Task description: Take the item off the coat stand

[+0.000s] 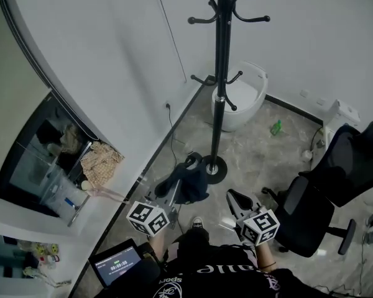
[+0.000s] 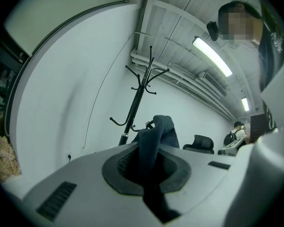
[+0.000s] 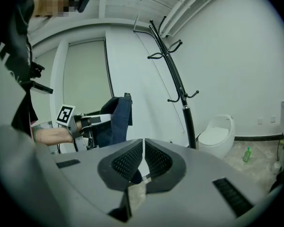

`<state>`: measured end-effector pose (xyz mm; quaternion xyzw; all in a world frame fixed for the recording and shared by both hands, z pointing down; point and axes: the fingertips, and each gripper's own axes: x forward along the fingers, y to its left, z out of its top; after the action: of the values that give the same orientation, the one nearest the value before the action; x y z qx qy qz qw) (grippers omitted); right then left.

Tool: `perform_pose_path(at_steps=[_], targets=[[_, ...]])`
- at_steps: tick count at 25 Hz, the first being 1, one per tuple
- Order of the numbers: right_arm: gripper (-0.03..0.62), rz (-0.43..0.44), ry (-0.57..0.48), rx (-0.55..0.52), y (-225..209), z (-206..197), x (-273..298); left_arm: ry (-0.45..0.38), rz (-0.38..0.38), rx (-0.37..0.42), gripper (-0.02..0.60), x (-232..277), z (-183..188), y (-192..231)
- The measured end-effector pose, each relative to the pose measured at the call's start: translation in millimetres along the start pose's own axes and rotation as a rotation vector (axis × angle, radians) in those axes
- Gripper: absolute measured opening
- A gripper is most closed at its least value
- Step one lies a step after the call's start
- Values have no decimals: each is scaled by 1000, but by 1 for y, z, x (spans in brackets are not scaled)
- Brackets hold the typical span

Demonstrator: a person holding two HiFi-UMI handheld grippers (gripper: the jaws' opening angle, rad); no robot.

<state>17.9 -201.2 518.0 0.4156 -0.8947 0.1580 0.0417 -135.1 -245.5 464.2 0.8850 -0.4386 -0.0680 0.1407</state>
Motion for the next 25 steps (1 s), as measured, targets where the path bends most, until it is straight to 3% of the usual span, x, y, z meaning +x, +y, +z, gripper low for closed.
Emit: perform_pose_path(at_steps=[14,25], targets=[[18,45,50,27,41,-67,-153,22,18,-87,15,-75,-69,-145],[17,98,90,13,75,-94,-209,13,89,-103,15,-137,-90,-197]])
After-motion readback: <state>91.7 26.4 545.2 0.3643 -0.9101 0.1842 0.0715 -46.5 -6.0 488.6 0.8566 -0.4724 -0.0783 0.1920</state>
